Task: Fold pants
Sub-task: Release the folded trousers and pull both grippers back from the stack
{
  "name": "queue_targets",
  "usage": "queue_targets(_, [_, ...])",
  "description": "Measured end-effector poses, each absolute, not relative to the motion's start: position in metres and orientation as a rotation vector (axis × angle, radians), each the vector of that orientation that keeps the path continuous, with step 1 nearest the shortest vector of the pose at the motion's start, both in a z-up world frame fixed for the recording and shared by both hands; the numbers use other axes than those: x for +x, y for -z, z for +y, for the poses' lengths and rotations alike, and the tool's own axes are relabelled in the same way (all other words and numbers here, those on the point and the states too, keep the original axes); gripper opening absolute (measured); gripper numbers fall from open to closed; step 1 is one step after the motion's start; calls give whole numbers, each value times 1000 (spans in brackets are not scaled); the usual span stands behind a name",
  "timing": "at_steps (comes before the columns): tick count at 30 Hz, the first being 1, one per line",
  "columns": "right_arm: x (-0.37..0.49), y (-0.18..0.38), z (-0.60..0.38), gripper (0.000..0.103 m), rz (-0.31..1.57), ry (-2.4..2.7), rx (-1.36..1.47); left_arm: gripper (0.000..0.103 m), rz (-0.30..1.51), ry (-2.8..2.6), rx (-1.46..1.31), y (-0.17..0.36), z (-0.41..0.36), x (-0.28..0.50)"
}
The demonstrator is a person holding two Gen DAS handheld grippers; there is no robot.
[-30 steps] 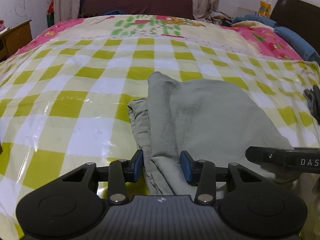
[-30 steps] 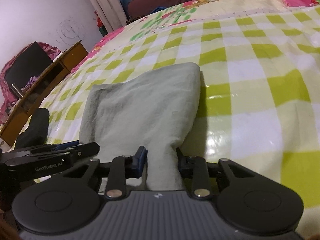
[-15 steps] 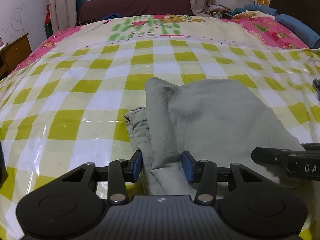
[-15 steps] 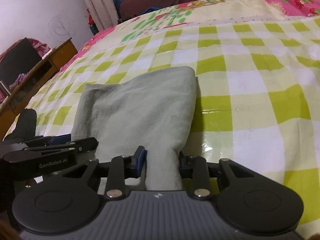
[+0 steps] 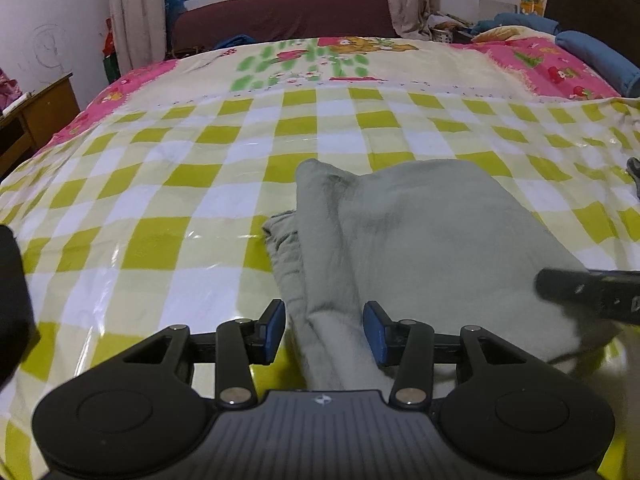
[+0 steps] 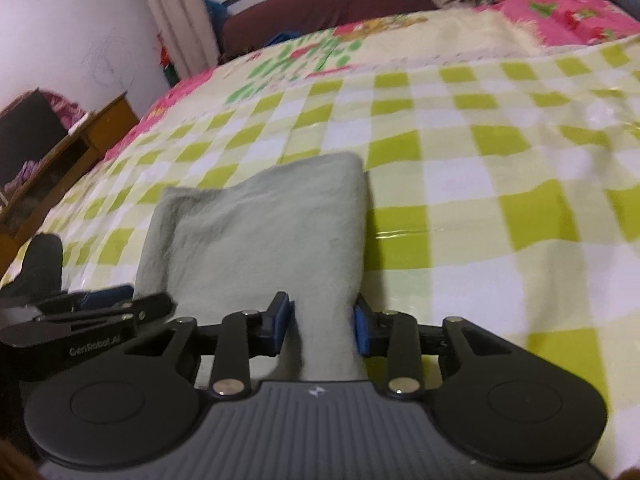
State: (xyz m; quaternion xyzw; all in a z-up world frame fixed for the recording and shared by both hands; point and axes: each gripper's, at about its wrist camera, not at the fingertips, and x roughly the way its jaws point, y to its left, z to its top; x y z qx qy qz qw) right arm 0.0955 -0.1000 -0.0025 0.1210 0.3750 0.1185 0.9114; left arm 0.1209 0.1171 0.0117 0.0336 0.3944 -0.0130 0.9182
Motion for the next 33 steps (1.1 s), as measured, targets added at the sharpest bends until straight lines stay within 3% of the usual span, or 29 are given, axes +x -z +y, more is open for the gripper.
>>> queue_targets(9, [49,-12,-109,35,741,-201,224,60,749,36,61,-36,111,76])
queue_targets(26, [-31,-8,-99,37,737,-237,166,86,729,67,101,-32,79,8])
queue_targets(33, [-42,-8,-98,38,727,-246,161,90,738,58,116,-23,77,1])
